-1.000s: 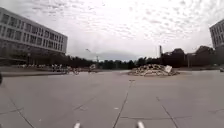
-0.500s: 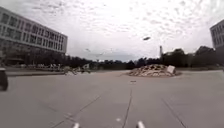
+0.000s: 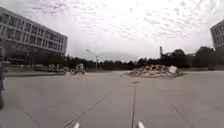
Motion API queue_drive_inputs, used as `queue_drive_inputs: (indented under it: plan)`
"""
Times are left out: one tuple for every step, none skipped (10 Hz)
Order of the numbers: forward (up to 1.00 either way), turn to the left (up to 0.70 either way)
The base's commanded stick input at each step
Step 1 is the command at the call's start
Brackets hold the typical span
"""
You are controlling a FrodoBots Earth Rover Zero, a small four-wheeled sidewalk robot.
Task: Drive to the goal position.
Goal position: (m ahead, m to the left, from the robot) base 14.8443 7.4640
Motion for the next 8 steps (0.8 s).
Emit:
queue_drive_inputs:
  plan:
    - [0.7, 0.0]
    - [0.7, 0.0]
    - [0.7, 0.0]
    - [0.7, 0.0]
    - [0.7, 0.0]
    - [0.7, 0.0]
    - [0.7, 0.0]
    - [0.7, 0.0]
